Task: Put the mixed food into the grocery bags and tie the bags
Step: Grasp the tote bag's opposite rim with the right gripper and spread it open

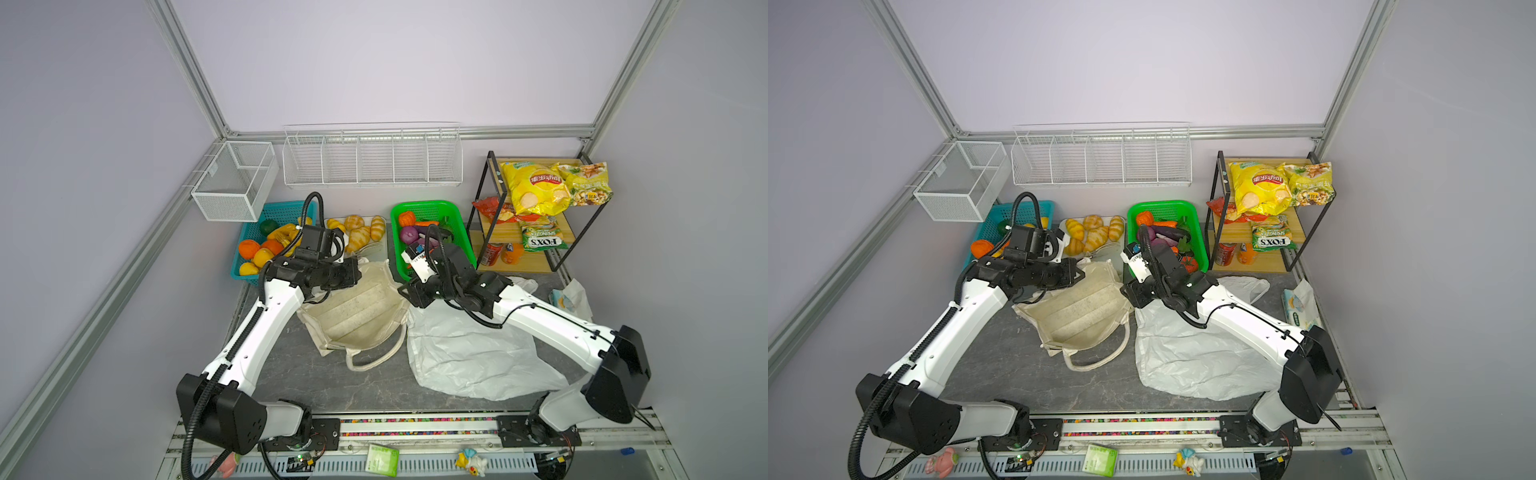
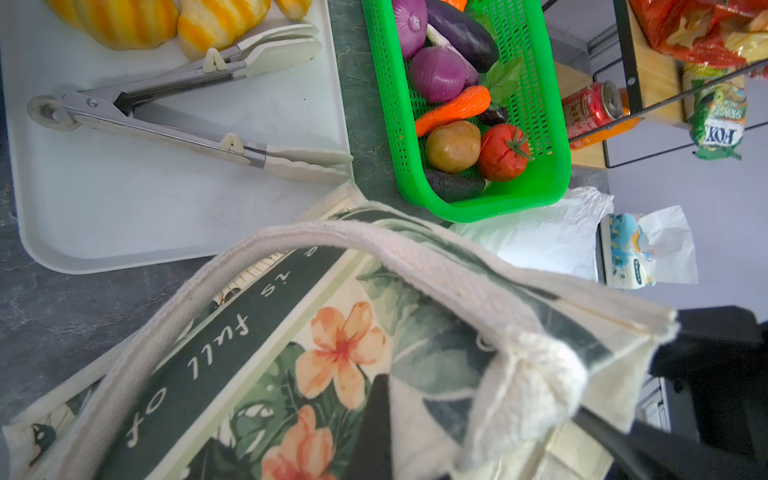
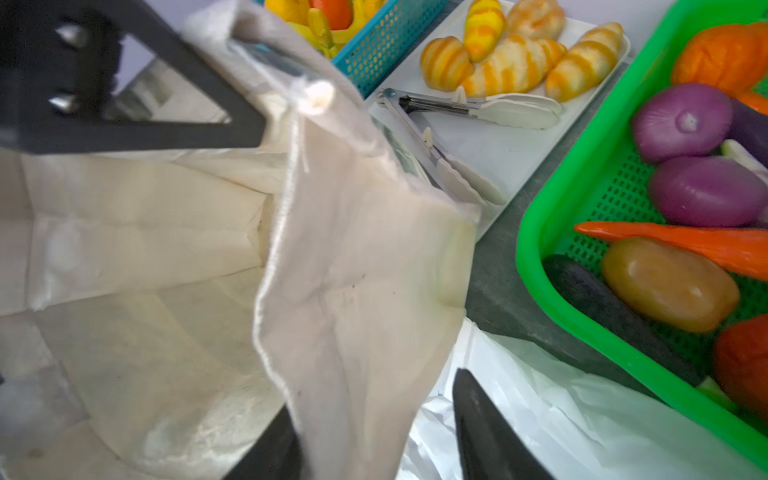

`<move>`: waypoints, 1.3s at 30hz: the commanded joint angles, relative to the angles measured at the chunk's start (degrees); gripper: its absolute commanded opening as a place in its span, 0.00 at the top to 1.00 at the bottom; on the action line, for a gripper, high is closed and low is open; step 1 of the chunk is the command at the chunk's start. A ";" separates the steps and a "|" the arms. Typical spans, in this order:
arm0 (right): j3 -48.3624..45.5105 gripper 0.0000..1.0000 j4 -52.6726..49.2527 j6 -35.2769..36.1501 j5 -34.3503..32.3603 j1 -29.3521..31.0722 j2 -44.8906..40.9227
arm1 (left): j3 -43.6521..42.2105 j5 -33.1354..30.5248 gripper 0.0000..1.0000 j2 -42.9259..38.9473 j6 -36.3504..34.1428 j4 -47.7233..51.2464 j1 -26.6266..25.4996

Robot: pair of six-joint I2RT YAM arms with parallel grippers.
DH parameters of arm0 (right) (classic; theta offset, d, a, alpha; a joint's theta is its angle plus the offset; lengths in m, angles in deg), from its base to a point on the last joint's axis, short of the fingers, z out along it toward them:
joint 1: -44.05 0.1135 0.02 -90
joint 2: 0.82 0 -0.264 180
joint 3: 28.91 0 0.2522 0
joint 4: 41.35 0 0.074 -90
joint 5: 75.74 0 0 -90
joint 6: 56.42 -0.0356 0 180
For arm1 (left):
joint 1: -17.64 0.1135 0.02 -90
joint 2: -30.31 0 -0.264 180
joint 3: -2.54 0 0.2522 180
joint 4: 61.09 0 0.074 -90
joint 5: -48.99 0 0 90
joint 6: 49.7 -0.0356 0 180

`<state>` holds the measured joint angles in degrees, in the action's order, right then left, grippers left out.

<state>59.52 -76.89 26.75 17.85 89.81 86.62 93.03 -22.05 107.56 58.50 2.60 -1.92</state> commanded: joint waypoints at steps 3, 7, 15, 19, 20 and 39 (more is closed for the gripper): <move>3.35 0.74 -6.43 6.77 -5.45 -0.97 0.60 | 2.79 7.24 0.95 -2.18 -6.94 6.44 -0.29; 6.01 0.84 -8.70 8.45 -2.84 -2.91 2.34 | 0.31 11.38 0.95 -4.29 -6.50 5.38 -0.29; 13.78 0.87 -14.88 12.73 5.99 -6.66 5.98 | -0.69 16.71 0.88 -4.57 -8.01 4.78 -0.48; 16.99 0.87 -18.06 13.73 9.39 -7.13 9.06 | -0.39 10.61 0.84 -2.72 -9.65 5.56 -0.49; 17.81 0.87 -18.58 13.75 9.88 -7.16 9.84 | 0.00 8.94 0.83 -1.98 -9.82 6.21 -0.45; 29.99 0.55 -21.16 13.75 2.69 -7.78 14.99 | -10.28 10.48 1.00 -2.84 7.94 -18.74 -0.44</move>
<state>88.27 -96.58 39.53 22.18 82.58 103.98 85.53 -13.13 106.07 58.85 -7.02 -2.27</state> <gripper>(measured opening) 0.415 0.047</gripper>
